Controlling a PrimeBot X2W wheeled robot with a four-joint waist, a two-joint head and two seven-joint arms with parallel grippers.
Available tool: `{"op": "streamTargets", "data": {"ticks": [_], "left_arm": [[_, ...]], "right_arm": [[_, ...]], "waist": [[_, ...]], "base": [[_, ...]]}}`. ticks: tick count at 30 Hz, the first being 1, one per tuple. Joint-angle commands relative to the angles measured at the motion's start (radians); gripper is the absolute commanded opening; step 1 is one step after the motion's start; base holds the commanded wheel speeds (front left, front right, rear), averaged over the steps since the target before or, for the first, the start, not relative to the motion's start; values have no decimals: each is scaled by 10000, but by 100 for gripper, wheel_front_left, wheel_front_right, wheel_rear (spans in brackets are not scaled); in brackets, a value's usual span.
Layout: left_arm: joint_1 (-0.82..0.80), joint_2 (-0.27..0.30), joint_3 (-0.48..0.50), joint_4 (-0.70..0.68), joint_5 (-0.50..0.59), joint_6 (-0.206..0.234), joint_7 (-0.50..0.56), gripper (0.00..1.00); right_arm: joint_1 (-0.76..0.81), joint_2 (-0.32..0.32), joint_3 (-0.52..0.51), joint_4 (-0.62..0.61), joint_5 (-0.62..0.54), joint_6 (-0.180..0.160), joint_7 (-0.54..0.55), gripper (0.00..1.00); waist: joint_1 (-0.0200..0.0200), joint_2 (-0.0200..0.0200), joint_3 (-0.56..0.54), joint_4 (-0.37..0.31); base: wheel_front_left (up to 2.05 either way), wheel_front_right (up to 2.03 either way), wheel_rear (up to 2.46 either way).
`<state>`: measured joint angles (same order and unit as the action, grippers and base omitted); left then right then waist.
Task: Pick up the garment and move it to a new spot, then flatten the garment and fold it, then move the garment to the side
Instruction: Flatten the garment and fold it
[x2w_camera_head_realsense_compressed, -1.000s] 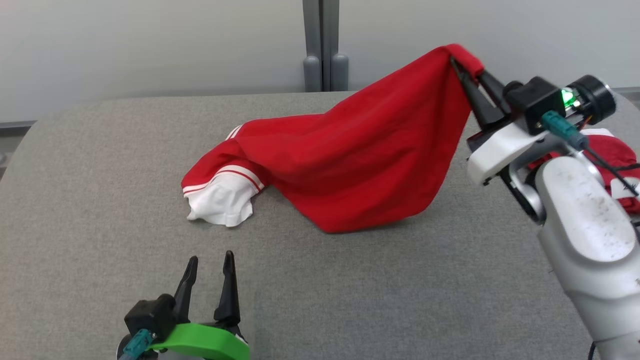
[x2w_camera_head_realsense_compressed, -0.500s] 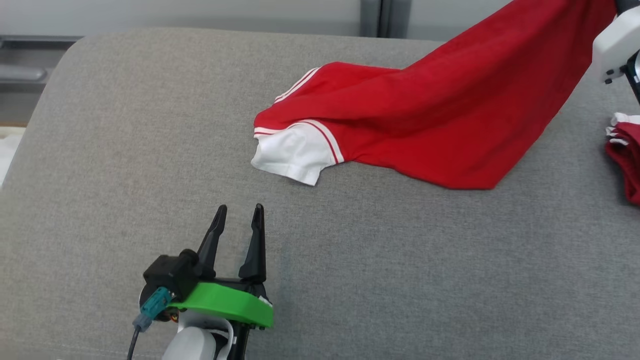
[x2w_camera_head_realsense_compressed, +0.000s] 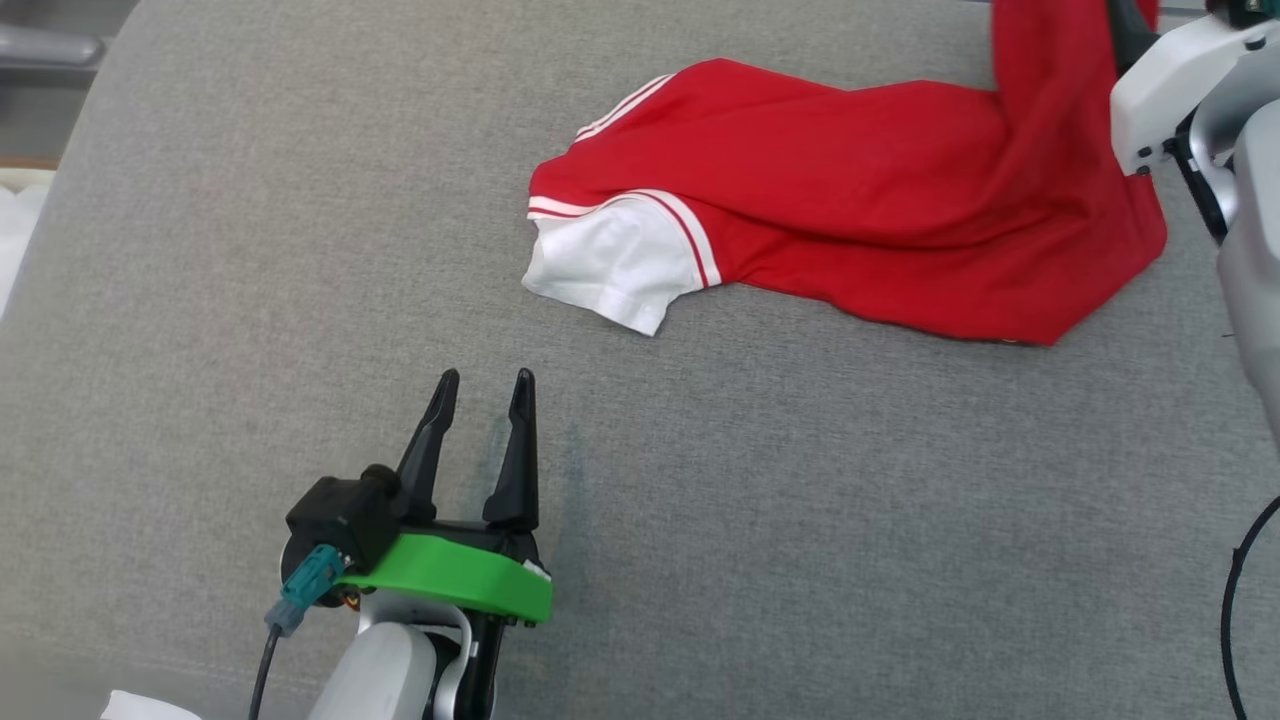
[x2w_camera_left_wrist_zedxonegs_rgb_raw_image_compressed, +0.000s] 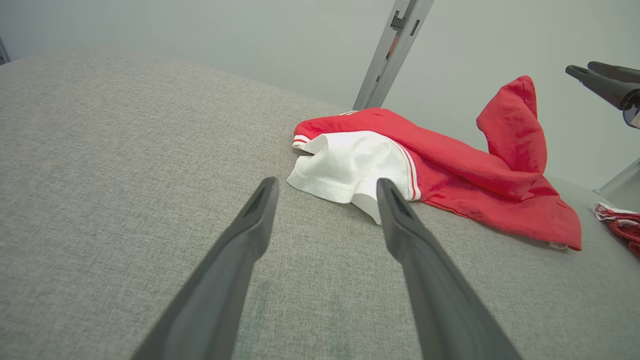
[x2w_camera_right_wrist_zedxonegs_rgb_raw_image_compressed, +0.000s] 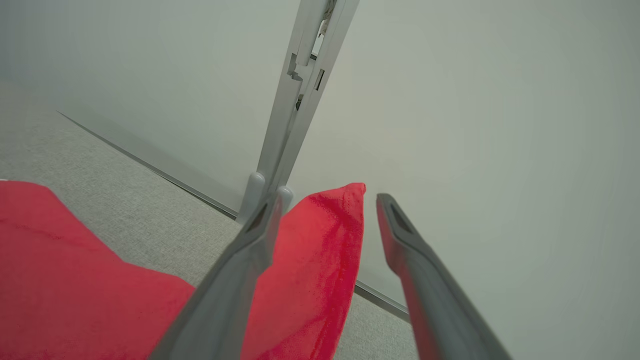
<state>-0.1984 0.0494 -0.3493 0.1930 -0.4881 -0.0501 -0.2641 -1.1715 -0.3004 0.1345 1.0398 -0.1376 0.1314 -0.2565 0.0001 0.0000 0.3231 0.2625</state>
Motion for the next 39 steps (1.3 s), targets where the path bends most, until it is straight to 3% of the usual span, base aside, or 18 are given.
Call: {"op": "streamTargets", "data": {"ticks": [1,14,20,29,39], "left_arm": [[21,23,87,18,98,49,-1,100],[694,25,690,232,368,90,-1,100],[888,25,852,114,443,104,0,100],[555,26,745,55,476,1,0,100],[374,25,715,74,404,11,-2,100]], "right_arm": [[216,43,45,-49,56,-16,-72,100],[3253,592,1391,-2100,1721,-16,-96,100],[4841,725,1922,-2520,2276,-16,-97,100],[5297,1054,2096,-1825,1888,-16,-98,100],[4852,1328,689,-710,980,-16,-76,100]], "waist": [[-1,0,-210,-291],[-1,0,-1555,-1538],[-1,0,-1673,-1829],[-1,0,-869,-1497],[-1,0,-486,-993]], "base": [[0,0,0],[0,0,0],[0,0,0],[0,0,0],[0,0,0]]}}
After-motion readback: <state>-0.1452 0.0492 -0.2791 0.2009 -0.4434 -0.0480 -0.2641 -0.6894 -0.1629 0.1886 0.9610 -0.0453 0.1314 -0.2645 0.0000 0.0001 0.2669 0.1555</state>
